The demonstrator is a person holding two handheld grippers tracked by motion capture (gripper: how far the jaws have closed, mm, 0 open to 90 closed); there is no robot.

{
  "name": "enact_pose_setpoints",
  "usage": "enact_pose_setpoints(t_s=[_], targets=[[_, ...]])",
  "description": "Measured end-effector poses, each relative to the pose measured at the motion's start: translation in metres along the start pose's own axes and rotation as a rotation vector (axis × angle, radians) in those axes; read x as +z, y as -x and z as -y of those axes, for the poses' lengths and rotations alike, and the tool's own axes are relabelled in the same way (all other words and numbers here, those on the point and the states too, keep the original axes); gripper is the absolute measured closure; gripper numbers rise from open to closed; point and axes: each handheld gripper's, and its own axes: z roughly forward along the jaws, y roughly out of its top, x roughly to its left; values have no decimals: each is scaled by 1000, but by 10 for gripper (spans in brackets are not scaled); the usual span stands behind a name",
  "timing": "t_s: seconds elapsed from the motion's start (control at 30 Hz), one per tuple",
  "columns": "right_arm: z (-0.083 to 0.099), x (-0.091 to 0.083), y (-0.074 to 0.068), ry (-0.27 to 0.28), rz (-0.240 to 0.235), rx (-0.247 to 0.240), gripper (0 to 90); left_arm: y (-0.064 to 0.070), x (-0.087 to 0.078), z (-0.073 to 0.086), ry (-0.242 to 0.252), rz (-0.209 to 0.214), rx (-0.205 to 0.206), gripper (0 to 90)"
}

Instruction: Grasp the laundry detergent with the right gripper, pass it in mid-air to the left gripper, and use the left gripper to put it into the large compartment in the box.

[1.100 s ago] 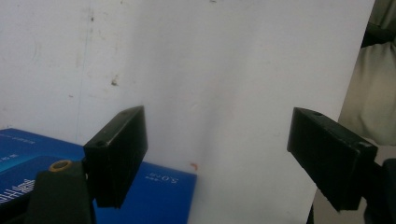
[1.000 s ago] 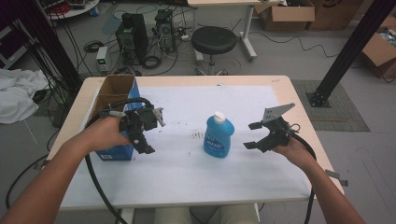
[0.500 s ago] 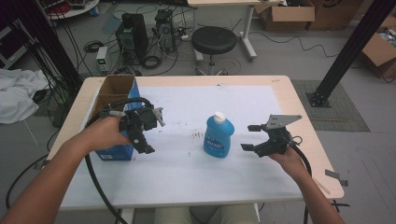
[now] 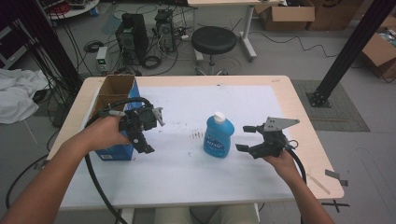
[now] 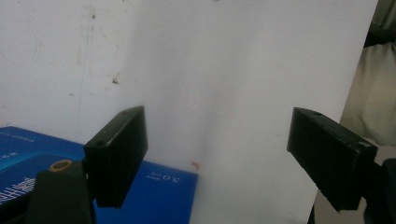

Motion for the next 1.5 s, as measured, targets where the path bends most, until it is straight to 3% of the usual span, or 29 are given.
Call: enact_pose_setpoints(t_s=[0.33,1.5], targets=[[-4,18,-6,21,-10,-5,175,0,1,-1,-2,1,1,209],[-12,55,-15,44,-21,-14,173,-2,2,0,-7,4,-2,209]])
